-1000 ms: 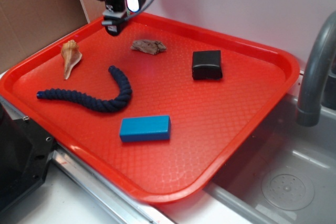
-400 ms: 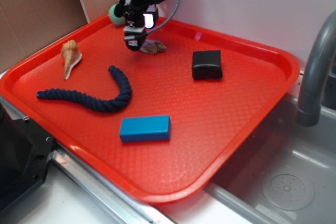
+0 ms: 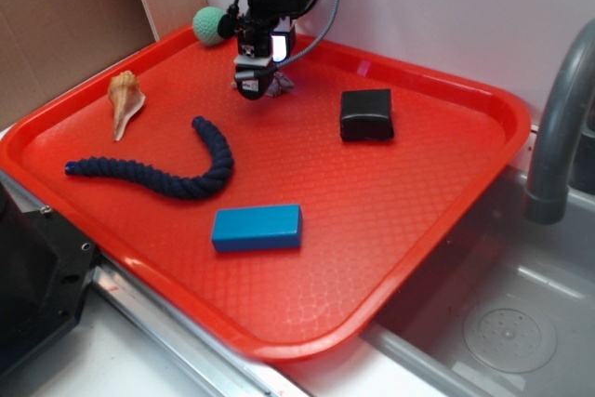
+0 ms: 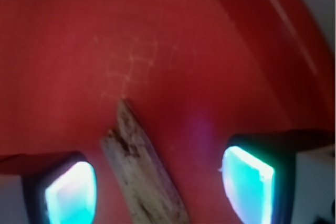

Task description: Grab the wood chip.

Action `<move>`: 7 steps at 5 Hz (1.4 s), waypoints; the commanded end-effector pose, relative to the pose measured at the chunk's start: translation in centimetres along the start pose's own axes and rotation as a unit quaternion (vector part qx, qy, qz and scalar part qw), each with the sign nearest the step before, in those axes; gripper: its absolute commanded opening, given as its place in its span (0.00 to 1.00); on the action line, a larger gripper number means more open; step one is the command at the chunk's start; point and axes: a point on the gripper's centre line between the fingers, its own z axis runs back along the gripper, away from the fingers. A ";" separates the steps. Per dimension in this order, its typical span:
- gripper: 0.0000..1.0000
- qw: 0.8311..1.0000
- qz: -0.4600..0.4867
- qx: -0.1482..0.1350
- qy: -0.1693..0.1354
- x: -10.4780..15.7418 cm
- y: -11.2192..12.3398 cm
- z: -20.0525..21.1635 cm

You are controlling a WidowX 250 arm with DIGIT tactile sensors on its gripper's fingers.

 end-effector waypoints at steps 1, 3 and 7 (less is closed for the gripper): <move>0.77 0.998 -0.014 0.010 0.054 -1.4 -0.7 -2.7; 0.00 0.999 -0.003 0.008 0.051 -1.5 -0.7 -2.3; 0.00 0.967 0.244 0.073 -0.032 0.3 -6.8 11.0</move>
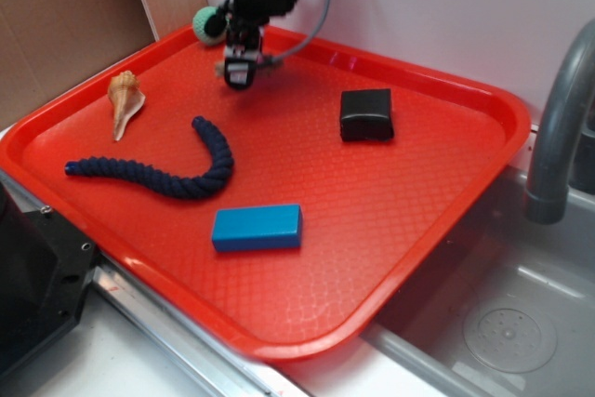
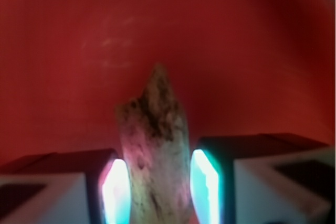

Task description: Grab the wood chip.

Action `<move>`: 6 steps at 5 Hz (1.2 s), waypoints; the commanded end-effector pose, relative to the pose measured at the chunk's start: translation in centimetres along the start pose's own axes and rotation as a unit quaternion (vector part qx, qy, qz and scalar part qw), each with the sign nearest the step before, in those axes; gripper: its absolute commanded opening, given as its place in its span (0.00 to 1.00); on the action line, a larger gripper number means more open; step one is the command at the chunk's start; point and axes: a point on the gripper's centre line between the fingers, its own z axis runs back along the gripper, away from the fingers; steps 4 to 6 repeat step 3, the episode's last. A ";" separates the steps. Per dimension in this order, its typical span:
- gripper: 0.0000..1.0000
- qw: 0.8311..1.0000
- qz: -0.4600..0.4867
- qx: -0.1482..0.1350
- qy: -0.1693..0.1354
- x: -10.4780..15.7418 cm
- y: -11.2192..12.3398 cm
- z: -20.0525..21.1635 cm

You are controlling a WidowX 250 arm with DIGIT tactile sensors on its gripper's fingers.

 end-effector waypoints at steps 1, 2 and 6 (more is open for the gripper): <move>0.00 0.995 0.026 0.002 -0.095 -2.2 -9.9 11.9; 0.00 0.991 0.095 -0.021 -0.095 -4.0 -10.0 17.0; 0.00 0.988 0.113 -0.039 -0.103 -5.1 -9.2 19.3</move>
